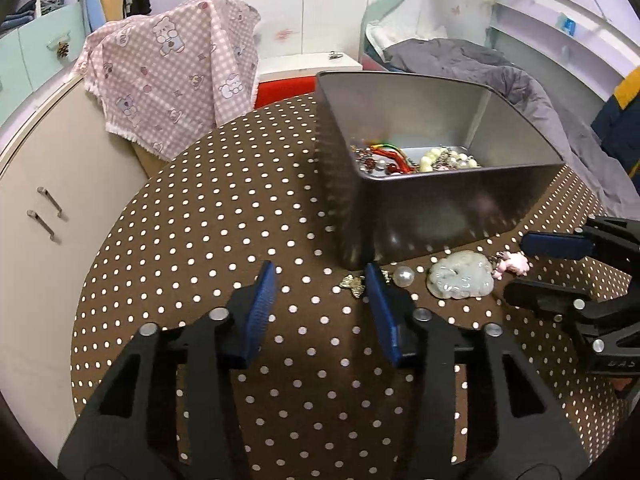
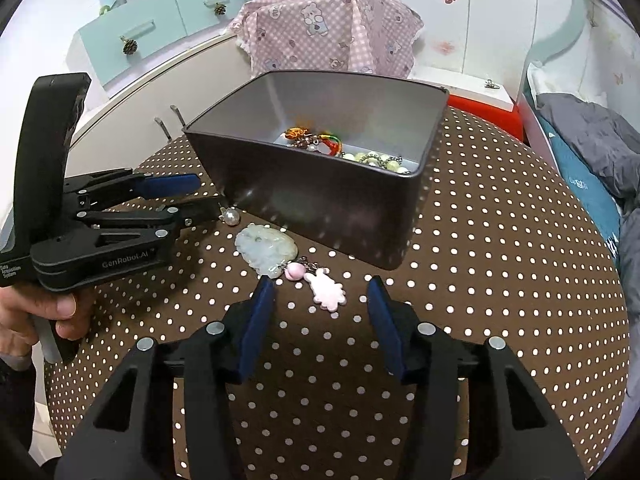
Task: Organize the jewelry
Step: 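Grasp the pink bunny charm with the right gripper while the left gripper grasps the small gold charm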
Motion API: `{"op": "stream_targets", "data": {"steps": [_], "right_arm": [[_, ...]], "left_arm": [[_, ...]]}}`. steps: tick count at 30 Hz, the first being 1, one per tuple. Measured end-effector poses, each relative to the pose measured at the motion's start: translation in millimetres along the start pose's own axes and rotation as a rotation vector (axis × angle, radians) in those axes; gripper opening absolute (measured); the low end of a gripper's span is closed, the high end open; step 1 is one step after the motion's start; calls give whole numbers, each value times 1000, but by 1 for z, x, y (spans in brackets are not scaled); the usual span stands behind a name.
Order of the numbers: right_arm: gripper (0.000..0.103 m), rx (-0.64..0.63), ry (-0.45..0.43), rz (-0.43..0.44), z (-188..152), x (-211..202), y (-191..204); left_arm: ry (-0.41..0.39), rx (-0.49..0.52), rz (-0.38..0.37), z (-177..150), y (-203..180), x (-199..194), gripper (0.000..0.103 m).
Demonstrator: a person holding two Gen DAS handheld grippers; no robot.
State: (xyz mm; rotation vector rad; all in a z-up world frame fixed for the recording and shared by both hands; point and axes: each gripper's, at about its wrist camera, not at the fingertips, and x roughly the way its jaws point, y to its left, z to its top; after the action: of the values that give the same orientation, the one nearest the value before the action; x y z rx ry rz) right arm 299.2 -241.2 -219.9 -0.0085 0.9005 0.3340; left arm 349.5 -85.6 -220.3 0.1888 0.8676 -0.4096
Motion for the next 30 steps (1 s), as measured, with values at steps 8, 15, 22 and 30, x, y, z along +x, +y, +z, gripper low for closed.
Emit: {"op": "stream_targets", "data": {"steps": [8,15,22,30], "right_arm": [[35,-15,-12,-27,1,4,4],[15,-17,-16,-40,-1,4,0],[14,-18,-13,-32,-7,-1,1],[14,-19,-21,-27,-13,-15,4]], "left_arm": [[-5,11,-27,-1,-6,-1,25],[-7,-1,-44,-2,-4,-3,13],[-10,-16,-44,-9,-3,-8,12],[-23,-21,-29,-19,-2,-24,12]]}}
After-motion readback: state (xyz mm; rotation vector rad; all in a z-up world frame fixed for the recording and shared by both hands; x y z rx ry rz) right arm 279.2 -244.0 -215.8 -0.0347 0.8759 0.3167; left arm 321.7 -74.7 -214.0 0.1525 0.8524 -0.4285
